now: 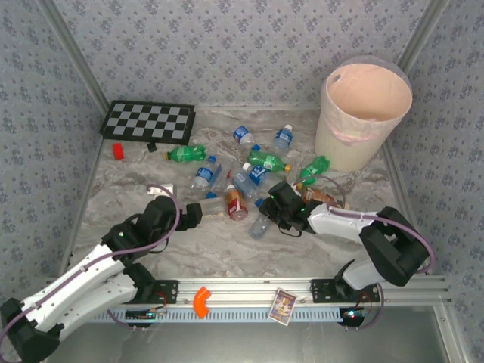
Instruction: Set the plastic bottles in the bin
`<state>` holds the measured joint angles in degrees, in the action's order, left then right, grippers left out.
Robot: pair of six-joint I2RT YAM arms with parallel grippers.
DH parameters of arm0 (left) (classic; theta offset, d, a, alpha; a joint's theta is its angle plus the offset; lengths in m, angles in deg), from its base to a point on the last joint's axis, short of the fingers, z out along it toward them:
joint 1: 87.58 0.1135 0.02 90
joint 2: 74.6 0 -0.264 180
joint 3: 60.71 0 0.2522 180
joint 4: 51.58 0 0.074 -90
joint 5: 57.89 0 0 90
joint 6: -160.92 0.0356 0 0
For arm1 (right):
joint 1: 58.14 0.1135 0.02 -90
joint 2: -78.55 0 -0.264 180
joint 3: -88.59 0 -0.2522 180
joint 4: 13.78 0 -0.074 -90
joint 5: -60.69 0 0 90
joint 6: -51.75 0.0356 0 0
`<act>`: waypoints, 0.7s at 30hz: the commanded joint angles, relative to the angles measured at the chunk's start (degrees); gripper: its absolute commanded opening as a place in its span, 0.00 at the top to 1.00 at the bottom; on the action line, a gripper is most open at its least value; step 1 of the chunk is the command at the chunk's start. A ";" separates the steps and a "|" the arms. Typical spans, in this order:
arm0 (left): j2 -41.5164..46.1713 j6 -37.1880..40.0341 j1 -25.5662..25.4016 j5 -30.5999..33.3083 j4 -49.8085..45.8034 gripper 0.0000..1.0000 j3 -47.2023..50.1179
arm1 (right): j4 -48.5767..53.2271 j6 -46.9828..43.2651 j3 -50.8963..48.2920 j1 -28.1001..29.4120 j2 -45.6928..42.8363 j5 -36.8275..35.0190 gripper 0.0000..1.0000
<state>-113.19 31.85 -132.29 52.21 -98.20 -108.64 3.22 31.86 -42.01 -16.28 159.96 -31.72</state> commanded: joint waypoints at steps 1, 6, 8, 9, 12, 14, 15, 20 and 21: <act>1.21 -0.36 -0.23 -1.48 0.18 0.00 -0.98 | 6.41 -0.40 0.03 0.57 -5.39 -4.55 0.48; 2.24 -0.76 -0.25 -4.66 2.43 0.00 -1.23 | 14.60 -4.26 2.30 0.87 -14.42 -9.51 0.48; 2.54 -0.83 -0.24 -6.26 3.58 0.00 -1.47 | 18.63 -6.74 4.40 1.16 -18.29 -12.30 0.48; 2.71 -0.91 -0.29 -7.03 4.12 0.00 -1.51 | 20.55 -8.44 5.66 1.12 -20.31 -13.74 0.48; 3.14 -1.22 -0.23 -9.04 6.03 0.00 -1.60 | 25.33 -14.55 10.42 1.25 -25.24 -18.07 0.48; 3.43 -1.38 -0.25 -10.51 7.38 0.00 -1.60 | 28.88 -19.45 15.03 1.16 -27.55 -20.50 0.49; 3.51 -1.43 -0.28 -11.04 8.01 0.00 -1.60 | 29.71 -22.17 17.14 0.99 -28.12 -21.42 0.49; 3.61 -1.55 -0.25 -12.74 9.76 0.00 -2.28 | 32.95 -37.69 31.84 -2.72 -26.79 -26.03 0.47; 3.61 -1.61 -0.20 -12.80 9.68 0.00 -2.51 | 33.18 -39.94 35.12 -3.72 -25.93 -26.60 0.46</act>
<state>-110.22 30.73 -132.29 41.43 -90.84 -108.64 32.38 4.06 -13.81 -18.03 132.90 -52.73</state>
